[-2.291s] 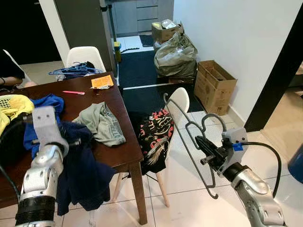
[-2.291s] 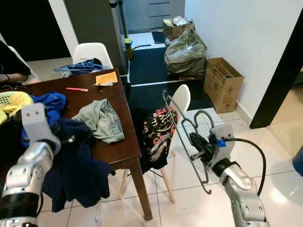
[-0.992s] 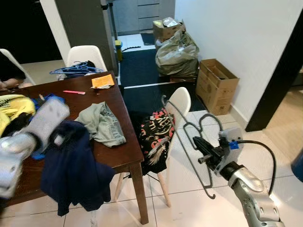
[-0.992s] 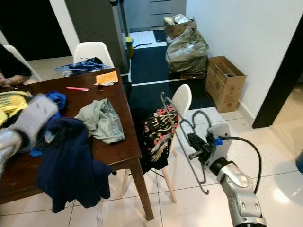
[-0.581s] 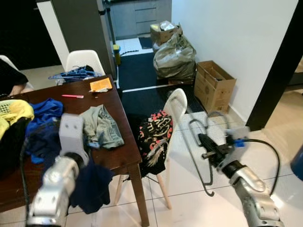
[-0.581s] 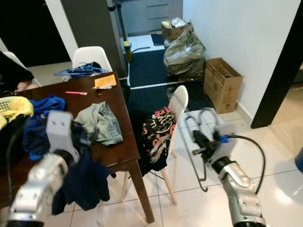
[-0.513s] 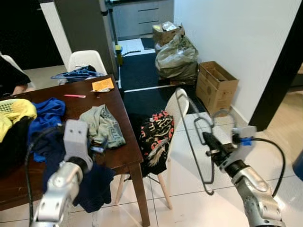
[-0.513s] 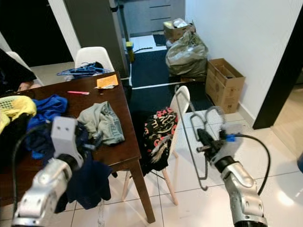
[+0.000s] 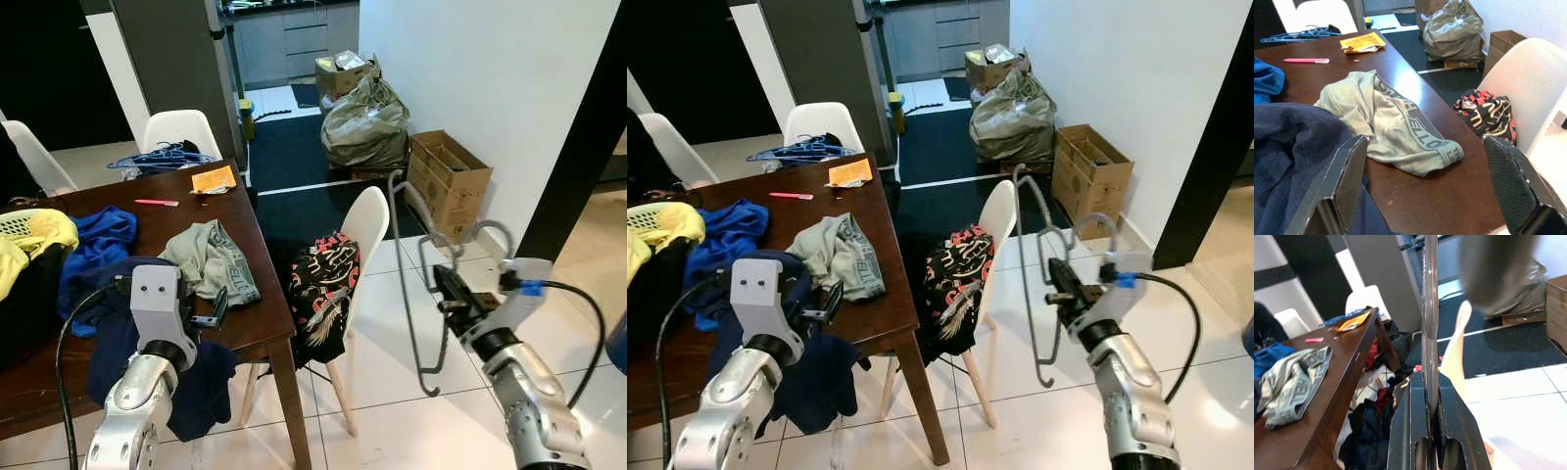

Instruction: Hang hanger

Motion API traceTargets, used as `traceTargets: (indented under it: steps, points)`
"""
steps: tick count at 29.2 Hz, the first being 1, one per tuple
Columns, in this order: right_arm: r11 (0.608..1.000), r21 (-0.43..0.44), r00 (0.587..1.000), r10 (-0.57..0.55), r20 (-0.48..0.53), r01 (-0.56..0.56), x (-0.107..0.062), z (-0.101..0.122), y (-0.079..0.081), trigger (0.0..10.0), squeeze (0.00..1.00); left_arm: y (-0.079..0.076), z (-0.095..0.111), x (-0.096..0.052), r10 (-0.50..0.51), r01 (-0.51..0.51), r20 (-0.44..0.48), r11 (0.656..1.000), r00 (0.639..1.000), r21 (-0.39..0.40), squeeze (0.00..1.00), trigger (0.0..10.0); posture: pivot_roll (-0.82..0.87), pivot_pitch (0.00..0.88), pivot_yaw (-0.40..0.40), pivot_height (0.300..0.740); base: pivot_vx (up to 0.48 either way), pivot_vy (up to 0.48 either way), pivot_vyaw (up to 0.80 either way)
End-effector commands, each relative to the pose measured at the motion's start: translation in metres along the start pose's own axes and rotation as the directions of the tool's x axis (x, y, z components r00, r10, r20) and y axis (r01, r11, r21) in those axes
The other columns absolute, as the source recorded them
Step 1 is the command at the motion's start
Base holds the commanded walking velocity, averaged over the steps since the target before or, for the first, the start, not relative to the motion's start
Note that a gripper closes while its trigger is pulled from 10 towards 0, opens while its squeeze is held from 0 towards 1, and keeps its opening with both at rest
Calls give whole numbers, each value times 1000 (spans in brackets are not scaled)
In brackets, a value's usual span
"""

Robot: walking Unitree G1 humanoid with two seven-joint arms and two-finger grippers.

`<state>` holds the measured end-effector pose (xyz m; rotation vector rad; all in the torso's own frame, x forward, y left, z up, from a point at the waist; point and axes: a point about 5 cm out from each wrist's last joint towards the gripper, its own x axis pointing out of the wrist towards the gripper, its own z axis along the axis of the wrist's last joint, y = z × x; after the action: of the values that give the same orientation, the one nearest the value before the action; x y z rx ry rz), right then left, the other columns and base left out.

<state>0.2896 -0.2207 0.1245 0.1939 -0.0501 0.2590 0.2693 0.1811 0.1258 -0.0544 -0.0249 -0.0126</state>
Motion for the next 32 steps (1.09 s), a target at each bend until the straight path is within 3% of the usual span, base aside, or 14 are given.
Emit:
traceTargets:
  steps: [1, 7, 8, 10, 11, 16, 17, 18, 32]
  points:
    - [999, -36, 1000, 18, -25, -19, 2, -3, 2, 10000, 0, 4, -5, 2, 28, -28, 3, 999, 1000, -46, 0, 10000, -31, 0, 64, 740, 0, 0, 0]
    - [997, -70, 999, 5, -50, -8, 4, -4, 0, 10000, 0, 7, -6, 3, 31, -28, 20, 991, 999, -128, 0, 10000, -32, 0, 59, 740, 0, 0, 0]
    - [998, -55, 999, 5, -36, -7, 3, -3, -1, 4588, 0, 6, -6, 3, 27, -23, 23, 990, 999, -137, 0, 10000, -31, 0, 59, 740, 0, 0, 0]
    - [999, -36, 1000, 5, -19, -5, 2, -2, -3, 4588, 0, 5, -5, 2, 22, -19, 24, 990, 999, -139, 0, 10000, -31, 0, 59, 740, 0, 0, 0]
    - [1000, -23, 1000, 0, -9, 0, 1, -1, -3, 0, 0, 5, -5, 2, 21, -17, 25, 991, 999, -134, 0, 10000, -31, 0, 59, 740, 0, 0, 0]
    - [1000, -13, 1000, -7, -2, 7, 0, 1, -4, 0, 0, 3, -5, 1, 19, -15, 30, 991, 999, -131, 0, 10000, -30, 0, 58, 740, 0, 0, 0]
    - [1000, -20, 1000, -8, -7, 7, 0, 0, -4, 3255, 0, 3, -4, 1, 21, -17, 33, 992, 999, -126, 0, 10000, -30, 0, 57, 740, 0, 0, 0]
    - [1000, -23, 1000, -8, -13, 7, 0, 0, -4, 10000, 0, 3, -4, 1, 21, -17, 36, 993, 999, -117, 0, 10000, -29, 0, 56, 740, 0, 0, 0]
    - [1000, -28, 1000, -4, -26, 4, -1, 0, -5, 10000, 0, 2, -4, 0, 8, -3, 43, 994, 999, -112, 0, 10000, -27, 0, 55, 740, 0, 0, 0]
